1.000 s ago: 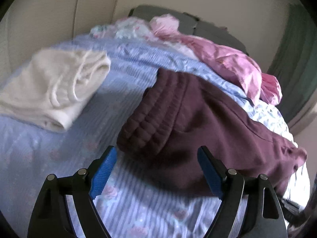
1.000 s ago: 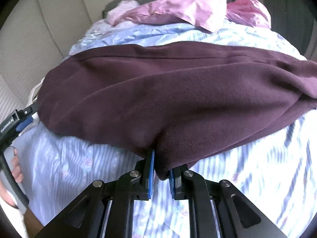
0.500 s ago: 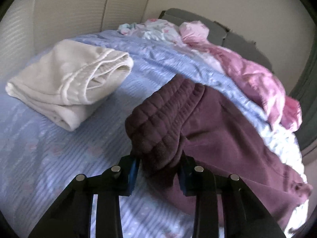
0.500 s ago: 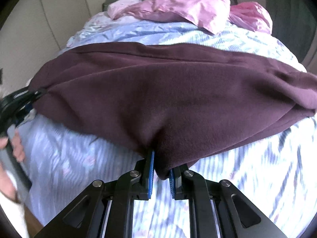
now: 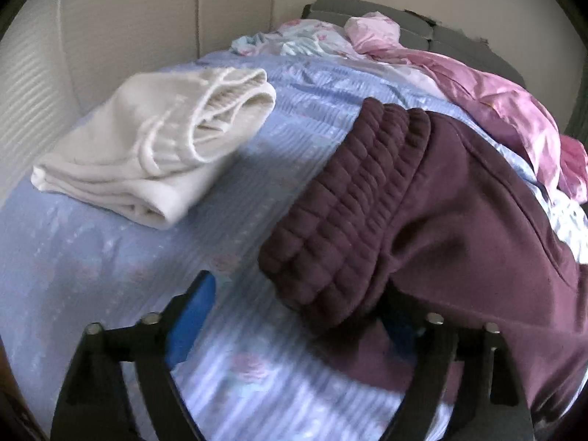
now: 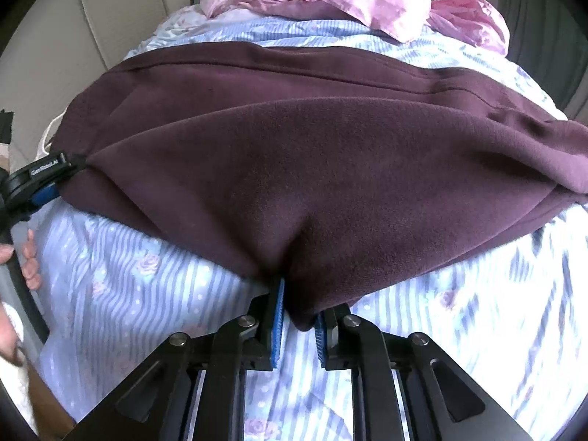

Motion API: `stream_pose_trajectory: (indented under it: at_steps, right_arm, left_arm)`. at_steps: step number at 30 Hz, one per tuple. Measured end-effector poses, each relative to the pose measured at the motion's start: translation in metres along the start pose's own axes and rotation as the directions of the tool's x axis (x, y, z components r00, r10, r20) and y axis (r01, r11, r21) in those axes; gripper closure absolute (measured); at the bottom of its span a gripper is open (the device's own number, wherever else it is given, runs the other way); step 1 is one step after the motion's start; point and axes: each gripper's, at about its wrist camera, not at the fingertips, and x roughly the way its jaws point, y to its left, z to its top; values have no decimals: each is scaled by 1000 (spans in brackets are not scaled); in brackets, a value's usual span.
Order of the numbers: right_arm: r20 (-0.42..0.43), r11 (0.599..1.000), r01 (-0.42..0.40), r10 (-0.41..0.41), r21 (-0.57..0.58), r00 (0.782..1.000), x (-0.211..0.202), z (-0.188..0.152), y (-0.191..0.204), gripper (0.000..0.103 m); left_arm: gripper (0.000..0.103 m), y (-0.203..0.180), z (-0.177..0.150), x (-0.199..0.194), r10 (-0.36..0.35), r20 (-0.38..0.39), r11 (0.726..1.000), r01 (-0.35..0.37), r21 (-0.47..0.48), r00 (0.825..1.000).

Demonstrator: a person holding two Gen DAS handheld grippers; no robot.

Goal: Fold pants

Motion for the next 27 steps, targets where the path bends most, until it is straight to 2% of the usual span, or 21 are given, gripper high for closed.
stream_pose_trajectory:
  at_steps: [2,4,7,9,11,13,15,16,18,19,21,24,27]
  right_arm:
    - [5,1000,20,-20,-12,1000,-5,0,3,75]
    - [19,1000,12,-12,-13,1000,-15,-1,4,57]
    - [106,998,59,-58,-4,993,-41,-8,1,38]
    - [177,998,63,-62,5,982,-63,-14,-4,36]
    - [233,998,51,-59,41,971,-86,-19,-14,36]
    - [272,996,44,-62,74,960,-104,-22,-26,36]
    - [307,994,48,-77,101,949,-119,-18,-40,36]
    - [326,992,55,-89,113,941,-125,-15,-47,36]
    - [356,990,70,-108,120,928,-134,-2,-62,34]
    - [367,991,75,-110,109,924,-136,7,-68,34]
    - [381,996,74,-85,45,921,-136,29,-77,34]
    - [399,991,21,33,-129,917,-131,65,-83,34]
    - [322,956,-21,118,-291,939,-108,104,-81,34]
  left_arm:
    - [12,3,-2,-14,-12,8,999,12,37,1000]
    - [12,4,-4,-34,16,39,997,-19,78,999]
    - [12,1,-8,-70,18,130,989,-37,142,991]
    - [12,-8,-6,-93,-37,181,979,0,202,983]
    - [12,-22,-2,-111,-124,200,959,65,277,972]
    - [12,-44,4,-123,-238,188,914,154,375,953]
    - [12,-69,12,-130,-350,149,850,247,466,925]
    - [12,-81,16,-130,-382,132,823,272,500,915]
    - [12,-109,27,-128,-452,73,748,333,575,889]
    - [12,-123,33,-123,-467,38,715,352,604,883]
    - [12,-150,44,-113,-473,-17,665,370,649,881]
    - [14,-187,55,-89,-445,-61,609,352,710,893]
    - [18,-212,60,-66,-419,-120,567,363,740,900]
